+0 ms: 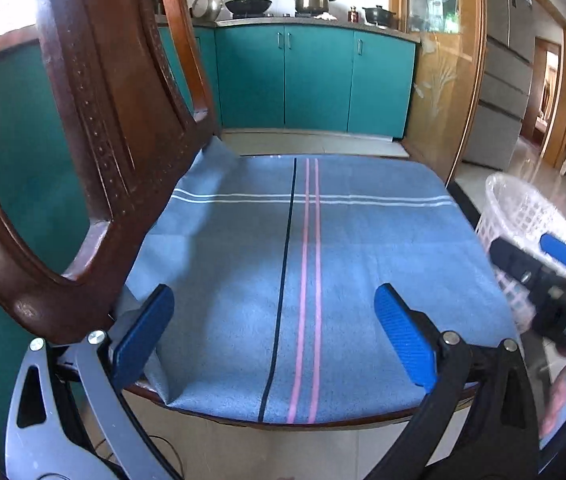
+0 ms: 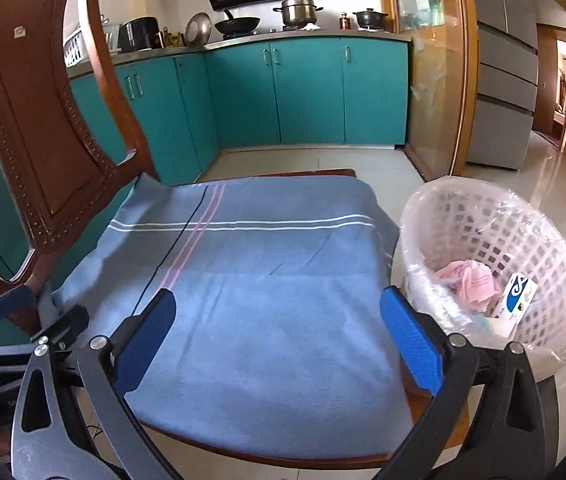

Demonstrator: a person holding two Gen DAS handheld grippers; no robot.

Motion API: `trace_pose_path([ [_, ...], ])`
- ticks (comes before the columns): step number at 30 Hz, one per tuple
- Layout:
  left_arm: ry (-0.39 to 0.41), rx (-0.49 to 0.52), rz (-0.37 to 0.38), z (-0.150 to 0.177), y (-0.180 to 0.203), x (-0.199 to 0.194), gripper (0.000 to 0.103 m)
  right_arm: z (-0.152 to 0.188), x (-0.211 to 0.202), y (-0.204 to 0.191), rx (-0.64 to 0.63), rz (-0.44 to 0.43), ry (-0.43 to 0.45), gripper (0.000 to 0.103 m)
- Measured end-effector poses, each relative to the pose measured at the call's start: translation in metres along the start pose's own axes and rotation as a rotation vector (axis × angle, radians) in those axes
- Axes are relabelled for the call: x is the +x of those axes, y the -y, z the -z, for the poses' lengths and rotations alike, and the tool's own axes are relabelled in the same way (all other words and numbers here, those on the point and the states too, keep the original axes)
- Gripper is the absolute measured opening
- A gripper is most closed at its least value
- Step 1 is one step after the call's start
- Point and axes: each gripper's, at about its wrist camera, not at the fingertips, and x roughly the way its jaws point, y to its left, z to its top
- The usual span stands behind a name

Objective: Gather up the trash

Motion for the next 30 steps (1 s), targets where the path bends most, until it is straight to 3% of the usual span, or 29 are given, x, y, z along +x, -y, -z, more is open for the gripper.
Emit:
trace_pose_path([
  [13, 0.022, -0.1, -0.008, -0.006, -0.024, -0.004, 0.1, 0.003, 0.011, -0.014, -0.025, 0.017, 0.007, 0.1],
  [30, 0.026, -0.049, -0.009, -0.005, -0.012, 0.0, 0.1, 0.009, 0.013, -0.014, -0.042, 0.017, -0.001, 0.1],
])
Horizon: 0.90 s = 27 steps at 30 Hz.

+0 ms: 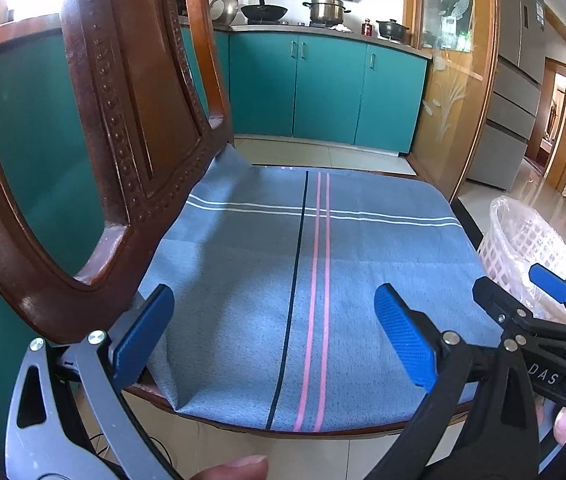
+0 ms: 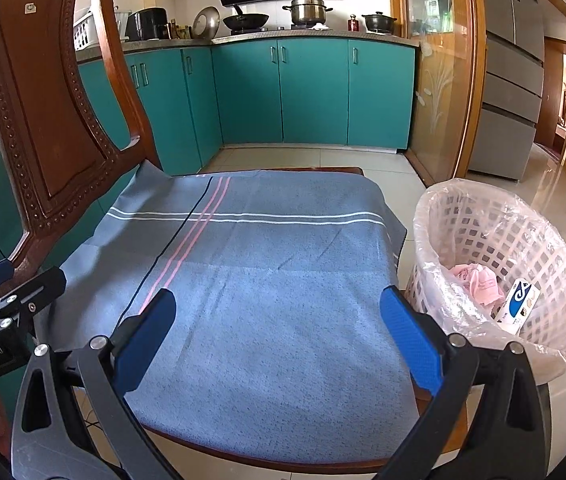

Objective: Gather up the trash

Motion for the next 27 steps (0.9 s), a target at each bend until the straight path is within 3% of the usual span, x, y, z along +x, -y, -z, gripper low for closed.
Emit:
trace_pose_path([
  [27, 0.005, 0.024, 0.008, 0.0025, 0.0053, -0.0038, 0.1, -0.0005, -0.0028, 0.0005, -0.006, -0.001, 0.007, 0.1],
])
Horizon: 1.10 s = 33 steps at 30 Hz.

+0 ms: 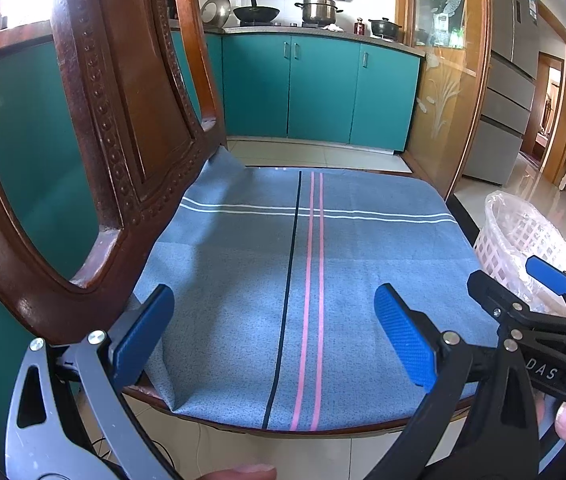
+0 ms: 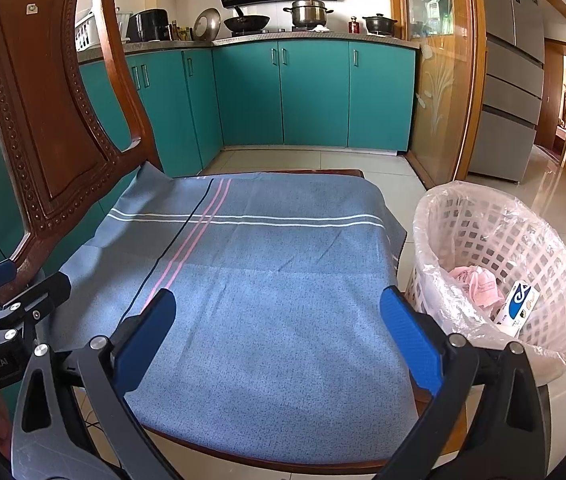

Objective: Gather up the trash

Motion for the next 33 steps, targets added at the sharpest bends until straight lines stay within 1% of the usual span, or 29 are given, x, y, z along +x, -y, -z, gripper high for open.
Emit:
trace_pose_path([
  [33, -0.003, 0.011, 0.013, 0.0001, 0.003, -0.0006, 0.1, 0.0011, 0.0002, 0.0006, -0.004, -0.003, -0.003, 0.1],
])
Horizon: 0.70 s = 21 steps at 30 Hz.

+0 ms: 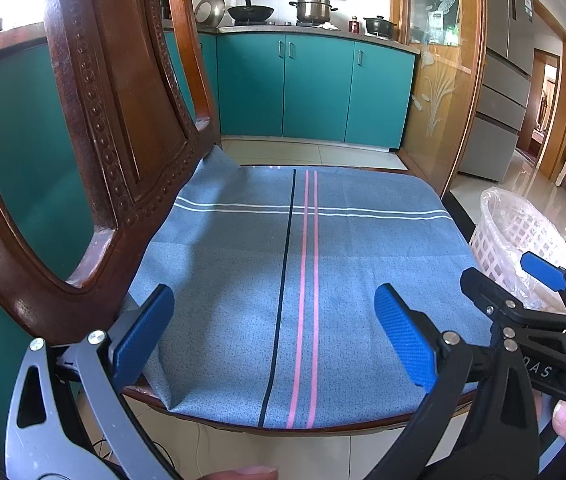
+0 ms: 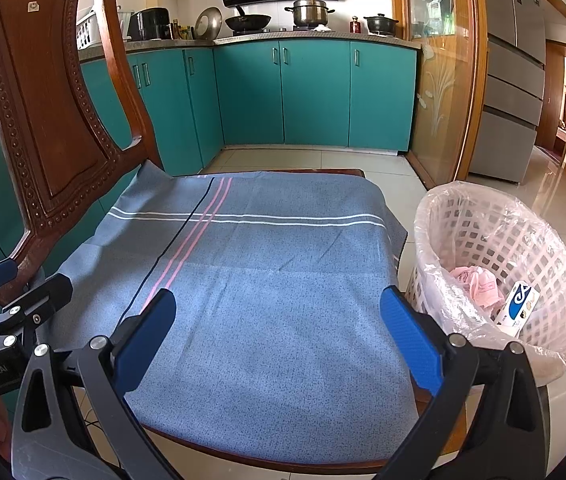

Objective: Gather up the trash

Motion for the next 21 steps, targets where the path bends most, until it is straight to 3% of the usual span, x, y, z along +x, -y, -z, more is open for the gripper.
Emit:
trace_pose_path([
  [21, 0.004, 0.015, -0.012, 0.0033, 0.0038, 0.0011, 0.1, 0.0015, 0.0007, -0.0012, -0.002, -0.002, -0.003, 0.1],
])
